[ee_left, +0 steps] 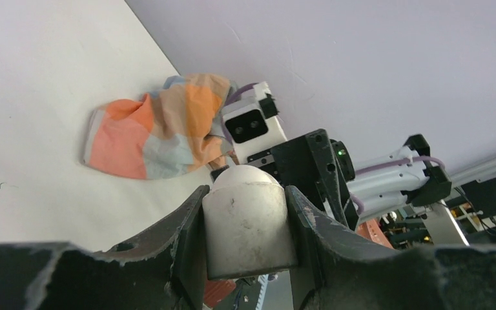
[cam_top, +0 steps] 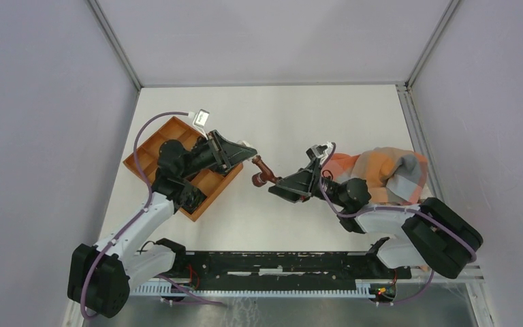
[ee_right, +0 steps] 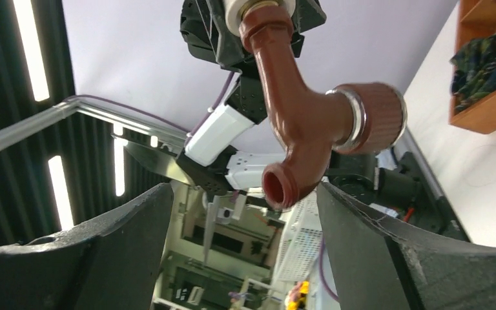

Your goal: Install the water faucets

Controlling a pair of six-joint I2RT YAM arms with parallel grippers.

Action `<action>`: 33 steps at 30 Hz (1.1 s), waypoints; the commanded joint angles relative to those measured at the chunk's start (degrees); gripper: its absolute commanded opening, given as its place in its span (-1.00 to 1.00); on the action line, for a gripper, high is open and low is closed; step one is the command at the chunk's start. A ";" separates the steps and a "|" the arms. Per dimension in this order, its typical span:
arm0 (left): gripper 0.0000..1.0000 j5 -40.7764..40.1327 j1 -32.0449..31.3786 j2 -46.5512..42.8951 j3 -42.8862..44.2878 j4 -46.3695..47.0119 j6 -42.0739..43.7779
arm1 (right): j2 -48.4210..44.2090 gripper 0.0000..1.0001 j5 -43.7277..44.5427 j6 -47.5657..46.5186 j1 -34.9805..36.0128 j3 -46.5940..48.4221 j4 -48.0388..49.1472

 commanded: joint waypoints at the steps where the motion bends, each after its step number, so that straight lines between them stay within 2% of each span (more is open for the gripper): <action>1: -0.96 -2.90 0.36 -0.58 3.07 -0.44 0.11 | -6.92 0.77 -0.54 -10.40 -2.05 -2.92 -6.73; 6: -0.96 -3.83 1.77 0.42 4.69 -4.69 1.03 | -18.21 0.90 0.38 -22.41 -5.22 -4.64 -24.43; 8: -0.96 -3.84 2.15 1.01 4.89 -4.68 -0.31 | -22.69 0.92 1.22 -30.28 -5.47 -2.45 -35.58; 12: -0.96 -5.45 2.43 1.83 5.83 -5.66 -4.70 | -30.64 0.94 8.47 -57.20 -4.11 8.54 -64.39; 15: -0.96 -7.99 2.44 2.46 9.24 -13.03 -6.09 | -36.58 0.95 18.95 -76.31 1.41 13.21 -73.68; 17: -0.96 -9.11 2.47 2.98 11.80 -18.58 -4.80 | -39.10 0.95 25.09 -87.88 5.57 13.81 -75.69; 19: -0.96 -10.39 2.50 3.14 13.83 -23.44 -4.35 | -39.86 0.96 32.15 -95.36 8.89 14.72 -77.69; 25: -0.96 -11.58 2.48 3.42 17.65 -29.91 -3.65 | -37.42 0.96 50.17 -115.02 20.62 16.05 -77.46; 28: -0.96 -11.06 2.47 3.66 18.09 -30.83 -4.15 | -36.21 0.96 60.57 -128.49 27.02 13.75 -71.74; 33: -0.96 -10.43 2.47 3.92 17.97 -31.13 -4.78 | -33.46 0.96 71.05 -151.69 34.85 6.82 -52.77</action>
